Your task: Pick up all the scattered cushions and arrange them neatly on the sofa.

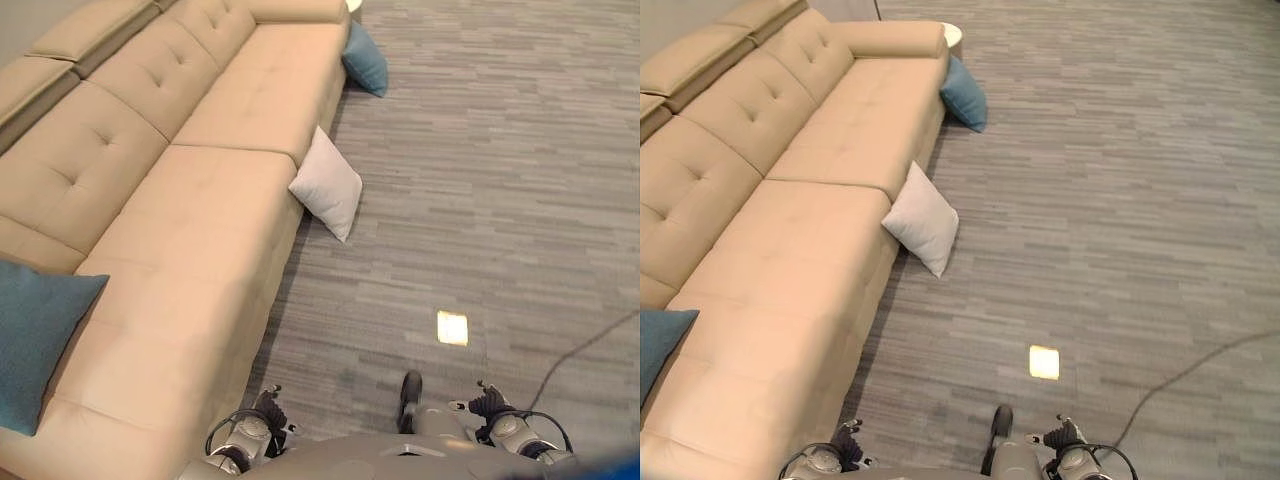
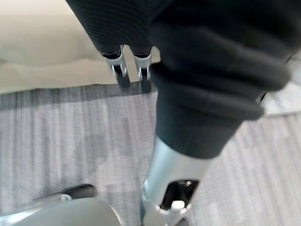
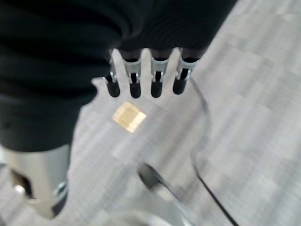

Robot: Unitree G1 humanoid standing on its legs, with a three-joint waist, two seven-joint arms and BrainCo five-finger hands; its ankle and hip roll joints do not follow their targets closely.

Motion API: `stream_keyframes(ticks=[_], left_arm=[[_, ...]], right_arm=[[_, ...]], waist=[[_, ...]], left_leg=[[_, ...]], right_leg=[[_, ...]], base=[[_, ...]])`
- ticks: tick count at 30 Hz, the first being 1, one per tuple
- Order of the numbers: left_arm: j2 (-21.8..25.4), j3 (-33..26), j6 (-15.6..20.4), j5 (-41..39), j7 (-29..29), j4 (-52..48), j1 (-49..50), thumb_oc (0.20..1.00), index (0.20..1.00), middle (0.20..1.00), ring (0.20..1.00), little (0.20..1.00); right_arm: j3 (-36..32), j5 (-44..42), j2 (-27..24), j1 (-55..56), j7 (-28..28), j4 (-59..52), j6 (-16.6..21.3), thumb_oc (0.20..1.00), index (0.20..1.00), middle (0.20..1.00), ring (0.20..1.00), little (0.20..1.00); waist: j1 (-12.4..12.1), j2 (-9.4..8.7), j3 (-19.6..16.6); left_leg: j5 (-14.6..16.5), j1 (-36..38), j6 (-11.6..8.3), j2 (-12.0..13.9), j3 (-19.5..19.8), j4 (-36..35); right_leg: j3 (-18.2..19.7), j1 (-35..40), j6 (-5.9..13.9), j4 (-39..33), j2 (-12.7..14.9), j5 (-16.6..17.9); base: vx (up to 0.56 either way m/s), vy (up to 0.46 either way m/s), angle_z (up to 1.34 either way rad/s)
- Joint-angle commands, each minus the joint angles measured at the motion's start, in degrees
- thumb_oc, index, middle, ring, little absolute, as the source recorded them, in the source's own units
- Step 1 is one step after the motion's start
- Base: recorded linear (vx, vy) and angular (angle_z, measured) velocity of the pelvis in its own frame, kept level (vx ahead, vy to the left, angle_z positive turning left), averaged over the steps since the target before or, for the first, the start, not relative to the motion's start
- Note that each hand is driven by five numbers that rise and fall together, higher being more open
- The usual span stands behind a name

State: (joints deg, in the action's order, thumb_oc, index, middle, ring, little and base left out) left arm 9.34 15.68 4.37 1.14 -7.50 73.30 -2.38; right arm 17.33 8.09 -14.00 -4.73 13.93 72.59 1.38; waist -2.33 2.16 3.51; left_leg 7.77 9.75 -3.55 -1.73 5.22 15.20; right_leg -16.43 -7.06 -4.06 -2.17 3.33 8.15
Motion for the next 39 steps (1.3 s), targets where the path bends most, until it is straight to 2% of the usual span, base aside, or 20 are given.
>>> stream_keyframes(ticks=[1,3,6,8,9,13,15,17,18,19,20,22,24,25,29,30,31,33,36,39], left_arm=[[0.3,1.3,0.9,-1.1,0.6,-1.6,-1.9,1.000,1.000,1.000,1.000,1.000],[0.2,1.5,0.7,-1.6,0.5,-1.6,-2.5,1.000,1.000,1.000,1.000,1.000],[0.1,1.9,0.4,-1.4,-0.1,-1.6,-3.1,1.000,1.000,1.000,1.000,1.000],[0.1,1.8,0.5,-1.4,-0.2,-1.5,-3.0,1.000,1.000,1.000,1.000,1.000],[0.2,1.6,0.7,-1.8,-0.4,-1.4,-3.1,1.000,1.000,1.000,1.000,1.000],[0.8,-0.1,0.5,-2.1,0.2,-0.7,-0.9,1.000,1.000,1.000,1.000,1.000],[1.6,-0.9,0.2,-2.1,0.3,-0.6,-0.4,1.000,1.000,1.000,1.000,1.000],[2.5,-0.7,0.2,-2.0,0.3,-1.7,-1.0,1.000,1.000,1.000,1.000,1.000],[2.7,-0.1,0.3,-1.9,0.0,-1.7,-1.0,1.000,1.000,1.000,1.000,1.000],[2.6,-0.1,0.4,-1.8,-0.1,-1.7,-0.9,1.000,1.000,1.000,1.000,1.000],[2.5,-0.1,0.6,-1.6,0.0,-1.8,-1.0,1.000,1.000,1.000,1.000,1.000],[2.3,0.0,1.0,-1.5,-0.1,-1.4,-1.3,1.000,1.000,1.000,1.000,1.000],[1.7,0.0,1.2,-1.2,0.2,-0.6,-0.7,1.000,1.000,1.000,1.000,1.000],[0.9,-0.2,1.1,-1.5,0.1,0.2,-0.1,1.000,1.000,1.000,1.000,1.000],[0.1,0.2,1.0,-2.4,0.2,-0.5,-1.1,1.000,1.000,1.000,1.000,1.000],[0.1,0.4,0.8,-2.6,0.2,-1.0,-1.6,1.000,1.000,1.000,1.000,1.000],[1.2,-0.5,1.1,-2.4,1.5,-0.9,-2.1,1.000,1.000,1.000,1.000,1.000],[2.1,0.5,1.2,-2.9,0.9,-2.3,-3.4,1.000,1.000,1.000,1.000,1.000],[1.9,1.6,1.2,-1.4,0.9,-3.1,-4.0,1.000,1.000,1.000,1.000,1.000],[1.7,0.9,1.0,-1.2,1.3,-2.6,-3.9,1.000,1.000,1.000,1.000,1.000]], right_arm=[[-0.3,-1.4,-0.8,-1.7,1.3,1.1,0.7,1.000,1.000,1.000,1.000,1.000],[-0.6,-2.4,-1.0,-2.2,1.7,1.3,0.6,1.000,1.000,1.000,1.000,1.000],[-0.3,-2.6,-1.0,-2.4,2.5,1.5,0.9,1.000,1.000,1.000,1.000,1.000],[-0.3,-2.4,-1.2,-2.2,2.9,1.5,1.2,1.000,1.000,1.000,1.000,1.000],[-0.1,-2.3,-1.0,-2.1,3.0,1.5,1.2,1.000,1.000,1.000,1.000,1.000],[0.2,-0.9,0.2,-0.7,2.3,2.2,0.7,1.000,1.000,1.000,1.000,1.000],[0.5,0.0,0.9,-0.7,1.6,2.1,0.6,1.000,1.000,1.000,1.000,1.000],[1.2,1.1,1.0,-1.7,0.6,0.9,0.5,1.000,1.000,1.000,1.000,1.000],[1.5,1.3,0.9,-2.1,0.5,0.3,0.5,1.000,1.000,1.000,1.000,1.000],[1.8,1.7,1.0,-1.8,0.4,0.3,0.5,1.000,1.000,1.000,1.000,1.000],[2.3,2.5,0.8,-1.7,0.0,0.3,0.4,1.000,1.000,1.000,1.000,1.000],[2.2,2.6,0.3,-1.6,-0.2,0.3,0.2,1.000,1.000,1.000,1.000,1.000],[2.1,2.5,0.0,-1.5,-0.3,0.7,0.3,1.000,1.000,1.000,1.000,1.000],[2.5,2.3,0.3,-1.4,-0.1,0.8,0.6,1.000,1.000,1.000,1.000,1.000],[2.6,-0.2,0.1,-2.7,0.6,0.4,1.2,1.000,1.000,1.000,1.000,1.000],[2.6,-0.6,-0.1,-2.8,0.8,0.3,1.2,1.000,1.000,1.000,1.000,1.000],[-1.2,-3.4,-7.0,-3.0,-4.4,2.6,0.4,1.000,1.000,1.000,1.000,1.000],[-0.2,-2.8,-4.9,-1.2,-0.3,1.7,1.4,1.000,1.000,1.000,1.000,1.000],[-1.8,-4.1,-5.0,-0.5,-0.1,2.0,1.9,1.000,1.000,1.000,1.000,1.000],[-2.0,-3.8,-4.7,-0.6,-0.3,2.2,1.8,1.000,1.000,1.000,1.000,1.000]], waist=[[-1.5,-1.79,3.9],[-3.1,-3.40,5.4],[-4.6,-3.93,6.1],[-5.6,-3.49,6.3],[-6.6,-2.79,6.6],[-8.1,-4.41,4.6],[-8.9,-4.71,3.5],[-7.4,-2.77,4.2],[-6.0,-1.47,4.6],[-5.3,-1.04,4.8],[-4.4,-0.98,5.0],[-3.0,-0.94,5.3],[-2.8,-1.43,4.8],[-3.2,-1.49,3.3],[-4.4,-2.55,4.2],[-4.8,-3.11,4.7],[-4.9,-3.63,4.8],[-5.5,-4.70,5.5],[-4.1,-4.57,5.2],[-4.2,-4.17,4.5]], left_leg=[[-3.0,-7.8,1.03,2.6,1.0,4.0],[-2.6,-14.8,1.85,0.7,0.9,8.8],[0.5,-19.3,2.99,-2.2,0.6,4.3],[-2.8,-20.8,2.80,-3.5,0.4,-1.8],[-7.4,-23.2,2.30,-4.3,0.5,-6.2],[-5.2,-21.4,3.72,-4.2,-0.6,-4.8],[-3.8,-17.9,5.57,-3.7,-1.4,-6.9],[-2.6,-15.4,7.67,-2.9,-1.2,-7.7],[-1.5,-12.8,8.44,-2.6,-0.5,-8.6],[-0.9,-11.2,8.54,-2.8,0.1,-9.3],[0.3,-7.5,7.96,-3.0,1.1,-11.6],[1.9,-4.1,7.07,-2.8,4.1,-12.9],[3.5,-2.5,6.75,-2.7,4.6,-13.0],[2.8,-2.6,4.80,-0.7,5.4,-11.0],[-2.4,-10.6,1.80,0.5,6.0,3.1],[-2.8,-12.8,1.61,1.0,4.6,6.4],[-2.3,-13.6,1.42,1.7,3.4,6.7],[-0.6,-16.2,2.26,0.3,-0.6,2.7],[0.2,-14.9,1.38,3.4,-10.8,1.3],[0.5,-11.9,1.93,2.8,-11.9,-4.0]], right_leg=[[1.4,1.8,8.63,0.4,0.5,-5.5],[2.2,4.5,7.68,-0.8,0.6,-7.2],[3.1,6.8,8.28,-1.8,0.2,-8.9],[3.6,8.7,8.32,-2.4,-1.0,-9.8],[4.6,10.3,8.08,-2.8,-2.8,-10.8],[6.7,13.7,8.35,-1.3,-2.9,-13.7],[7.6,12.1,10.10,7.9,-1.7,-13.8],[6.5,3.5,13.64,23.8,0.3,-10.8],[5.8,-1.0,13.37,27.3,1.5,-9.4],[5.2,-1.9,12.63,25.9,2.0,-10.0],[4.7,-3.6,11.52,16.4,3.0,-9.3],[8.7,-6.1,12.63,7.8,3.2,-5.3],[9.4,-4.7,12.65,5.9,3.2,-3.8],[8.2,-2.7,11.06,4.9,2.1,-4.4],[5.5,3.0,8.44,1.3,0.5,-6.9],[4.8,4.8,7.74,0.2,0.4,-7.8],[4.2,5.9,7.60,-0.2,0.1,-8.4],[1.6,7.3,8.10,-1.0,0.9,-8.5],[-5.0,8.7,8.50,-1.9,2.4,-8.6],[-7.1,9.5,9.02,-2.2,2.9,-8.1]], base=[[0.17,-0.244,0.08],[0.21,-0.213,0.14],[0.25,-0.085,-0.04],[0.28,-0.002,-0.33],[0.37,0.039,-0.09],[0.37,0.103,-0.65],[0.37,0.195,-0.78],[0.26,0.190,-0.55],[0.27,0.132,0.11],[0.53,0.027,0.50],[0.51,-0.092,0.40],[0.54,-0.195,0.49],[0.43,-0.264,1.05],[0.42,-0.345,1.35],[0.21,-0.309,0.76],[0.09,-0.215,0.26],[0.10,-0.251,0.11],[0.03,-0.174,0.39],[-0.04,-0.029,1.08],[0.01,0.076,1.29]])
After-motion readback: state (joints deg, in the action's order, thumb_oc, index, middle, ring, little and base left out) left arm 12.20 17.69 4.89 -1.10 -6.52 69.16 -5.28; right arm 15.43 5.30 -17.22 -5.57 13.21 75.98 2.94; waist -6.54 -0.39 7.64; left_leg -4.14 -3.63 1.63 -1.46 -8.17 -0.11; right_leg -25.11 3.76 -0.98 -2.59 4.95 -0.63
